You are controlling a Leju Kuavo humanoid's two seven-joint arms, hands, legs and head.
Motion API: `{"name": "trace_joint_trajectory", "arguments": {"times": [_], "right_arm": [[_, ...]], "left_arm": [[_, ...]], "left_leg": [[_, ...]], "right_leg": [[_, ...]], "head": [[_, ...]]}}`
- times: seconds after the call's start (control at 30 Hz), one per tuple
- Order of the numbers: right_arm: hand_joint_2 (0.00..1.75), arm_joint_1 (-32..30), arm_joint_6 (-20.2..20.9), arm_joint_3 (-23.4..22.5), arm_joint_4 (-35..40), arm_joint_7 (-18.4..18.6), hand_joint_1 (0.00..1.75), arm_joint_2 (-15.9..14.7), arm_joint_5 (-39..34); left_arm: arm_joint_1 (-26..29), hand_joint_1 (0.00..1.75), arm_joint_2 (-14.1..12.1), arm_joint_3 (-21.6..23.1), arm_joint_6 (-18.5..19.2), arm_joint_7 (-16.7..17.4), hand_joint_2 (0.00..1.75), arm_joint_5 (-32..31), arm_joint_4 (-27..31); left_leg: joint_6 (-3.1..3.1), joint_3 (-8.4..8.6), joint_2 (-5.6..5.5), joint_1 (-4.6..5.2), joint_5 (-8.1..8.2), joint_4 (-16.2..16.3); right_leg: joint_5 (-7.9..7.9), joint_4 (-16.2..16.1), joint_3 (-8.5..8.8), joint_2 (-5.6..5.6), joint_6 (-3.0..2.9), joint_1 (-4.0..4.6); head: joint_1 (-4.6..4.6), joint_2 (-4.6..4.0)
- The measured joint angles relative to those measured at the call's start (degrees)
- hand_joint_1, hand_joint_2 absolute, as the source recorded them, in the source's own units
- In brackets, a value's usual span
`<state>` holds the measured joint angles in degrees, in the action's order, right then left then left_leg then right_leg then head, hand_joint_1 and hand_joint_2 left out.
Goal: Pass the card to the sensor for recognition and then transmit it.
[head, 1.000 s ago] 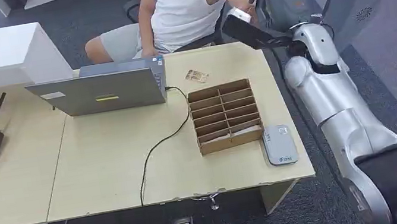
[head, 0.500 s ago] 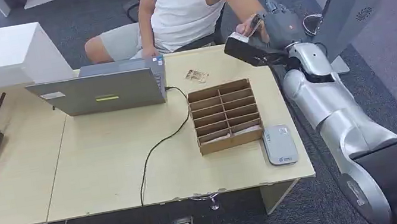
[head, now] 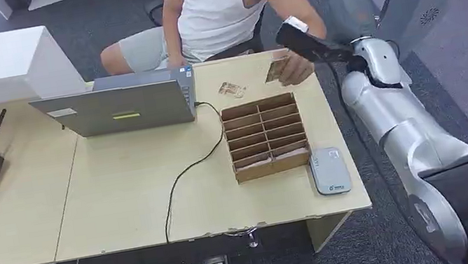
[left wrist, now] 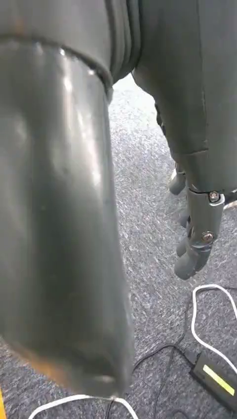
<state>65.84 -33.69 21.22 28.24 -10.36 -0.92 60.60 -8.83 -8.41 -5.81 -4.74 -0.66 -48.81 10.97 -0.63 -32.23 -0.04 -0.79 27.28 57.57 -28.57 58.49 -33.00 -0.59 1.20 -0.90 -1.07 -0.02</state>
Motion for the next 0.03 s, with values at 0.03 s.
{"name": "trace_joint_trajectory", "arguments": {"times": [0.03], "right_arm": [[1.75, 0.37, -1.86, -0.48, 0.28, -0.68, 0.0, -0.28, -1.05]], "left_arm": [[0.12, 0.0, -0.02, 0.0, -0.13, 0.0, 0.0, 0.11, 0.0]], "left_leg": [[0.0, 0.0, 0.0, 0.0, 0.0, 0.01]], "right_leg": [[0.0, 0.0, 0.01, 0.0, 0.0, 0.0]], "head": [[0.0, 0.0]]}}
